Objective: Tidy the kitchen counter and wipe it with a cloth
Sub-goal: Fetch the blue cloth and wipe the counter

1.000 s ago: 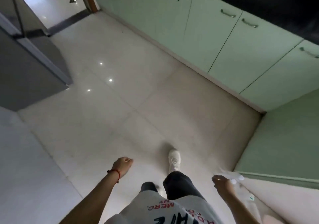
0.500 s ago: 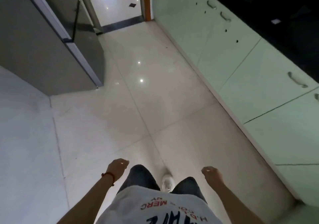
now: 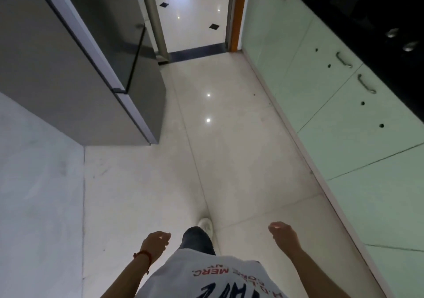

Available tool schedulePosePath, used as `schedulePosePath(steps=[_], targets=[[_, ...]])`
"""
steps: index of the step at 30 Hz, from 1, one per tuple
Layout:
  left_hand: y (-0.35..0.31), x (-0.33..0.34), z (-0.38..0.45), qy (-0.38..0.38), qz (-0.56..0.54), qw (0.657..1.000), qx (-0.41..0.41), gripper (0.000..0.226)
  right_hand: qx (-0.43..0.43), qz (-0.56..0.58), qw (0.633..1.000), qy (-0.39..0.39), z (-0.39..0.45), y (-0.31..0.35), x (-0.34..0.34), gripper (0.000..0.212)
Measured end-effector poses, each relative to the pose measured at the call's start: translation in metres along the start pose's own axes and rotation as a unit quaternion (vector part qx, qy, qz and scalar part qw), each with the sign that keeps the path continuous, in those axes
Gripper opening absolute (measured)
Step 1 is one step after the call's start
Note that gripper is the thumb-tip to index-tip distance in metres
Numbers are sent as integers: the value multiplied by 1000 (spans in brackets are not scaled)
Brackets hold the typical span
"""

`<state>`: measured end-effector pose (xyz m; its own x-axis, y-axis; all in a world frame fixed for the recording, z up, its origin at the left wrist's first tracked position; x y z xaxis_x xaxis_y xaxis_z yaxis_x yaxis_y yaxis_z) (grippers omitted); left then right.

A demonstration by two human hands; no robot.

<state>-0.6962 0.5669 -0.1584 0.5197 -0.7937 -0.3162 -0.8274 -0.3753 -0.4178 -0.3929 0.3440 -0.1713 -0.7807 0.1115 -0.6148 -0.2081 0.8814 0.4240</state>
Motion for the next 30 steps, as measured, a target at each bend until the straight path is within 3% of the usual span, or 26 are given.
schedulePosePath(steps=[1, 3, 5, 7, 9, 11, 13, 20, 30], targets=[[-27, -9, 10, 5, 7, 1000, 12, 25, 22, -9, 1000, 0, 12, 7, -2, 14], [-86, -29, 34, 8, 15, 999, 40, 23, 46, -20, 998, 26, 45, 26, -12, 25], [-141, -48, 62, 11, 20, 998, 65, 23, 33, -51, 998, 20, 68, 48, -25, 27], [-190, -64, 88, 11, 25, 996, 81, 24, 58, -44, 995, 67, 89, 71, -39, 32], [-236, -76, 111, 10, 24, 995, 93, 24, 88, -56, 992, 68, 110, 91, -59, 27], [-283, -86, 131, 8, 17, 994, 107, 22, 49, -79, 996, 14, 146, 104, -73, 27], [-322, -94, 153, 2, 16, 994, 110, 17, 74, -10, 997, 26, 188, 121, -90, 30], [-413, -122, 226, -13, -6, 998, 69, 18, 76, 87, 993, 35, 326, 236, -190, 30], [-539, -191, 315, -32, -79, 995, 41, 14, 17, 125, 992, 21, 493, 406, -288, 28]])
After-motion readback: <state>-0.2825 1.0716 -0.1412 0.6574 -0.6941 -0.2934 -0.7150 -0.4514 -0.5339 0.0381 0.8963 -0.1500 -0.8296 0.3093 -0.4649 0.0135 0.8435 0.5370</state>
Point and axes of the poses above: each hand's wrist, its own z-axis towards the middle knuckle, its own x-axis out of the palm, y = z × x, the point moved 3 cm from there along z, towards the middle knuckle, and after that the axes turned 5 degrees about y, right-handed, at the moved point
